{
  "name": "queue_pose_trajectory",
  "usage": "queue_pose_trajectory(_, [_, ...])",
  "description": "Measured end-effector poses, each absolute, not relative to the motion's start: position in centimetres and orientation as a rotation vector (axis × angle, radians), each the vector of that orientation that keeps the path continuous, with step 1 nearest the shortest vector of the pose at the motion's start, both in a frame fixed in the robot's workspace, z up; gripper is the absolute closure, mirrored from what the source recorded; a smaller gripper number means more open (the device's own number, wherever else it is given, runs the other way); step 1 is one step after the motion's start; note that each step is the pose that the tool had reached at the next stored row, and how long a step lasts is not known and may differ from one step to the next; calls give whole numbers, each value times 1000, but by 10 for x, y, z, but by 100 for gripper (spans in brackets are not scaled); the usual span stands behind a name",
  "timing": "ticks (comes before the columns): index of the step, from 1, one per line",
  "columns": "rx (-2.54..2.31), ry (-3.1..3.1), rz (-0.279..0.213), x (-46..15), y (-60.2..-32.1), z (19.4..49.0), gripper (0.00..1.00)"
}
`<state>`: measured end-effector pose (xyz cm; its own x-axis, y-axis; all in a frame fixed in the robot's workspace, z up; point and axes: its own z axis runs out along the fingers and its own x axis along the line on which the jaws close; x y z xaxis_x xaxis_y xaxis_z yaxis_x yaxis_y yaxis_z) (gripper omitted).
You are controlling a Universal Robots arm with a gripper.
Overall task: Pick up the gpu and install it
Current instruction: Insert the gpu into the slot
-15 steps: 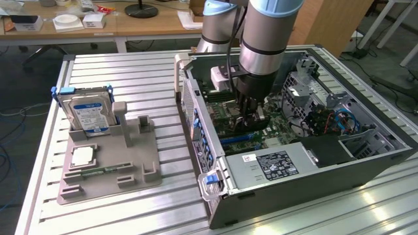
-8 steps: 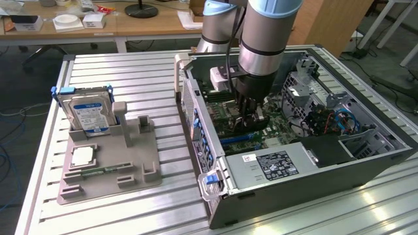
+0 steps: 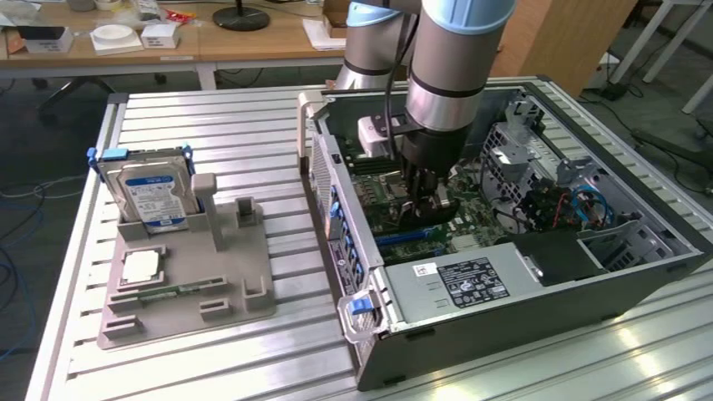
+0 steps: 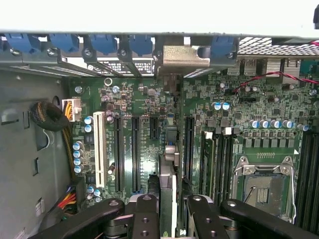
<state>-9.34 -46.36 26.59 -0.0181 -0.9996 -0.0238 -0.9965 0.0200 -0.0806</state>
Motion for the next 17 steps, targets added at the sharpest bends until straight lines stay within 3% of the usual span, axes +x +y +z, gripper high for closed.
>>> queue_pose_trajectory(17, [-2144,2185,-72,-95,-464,264,74])
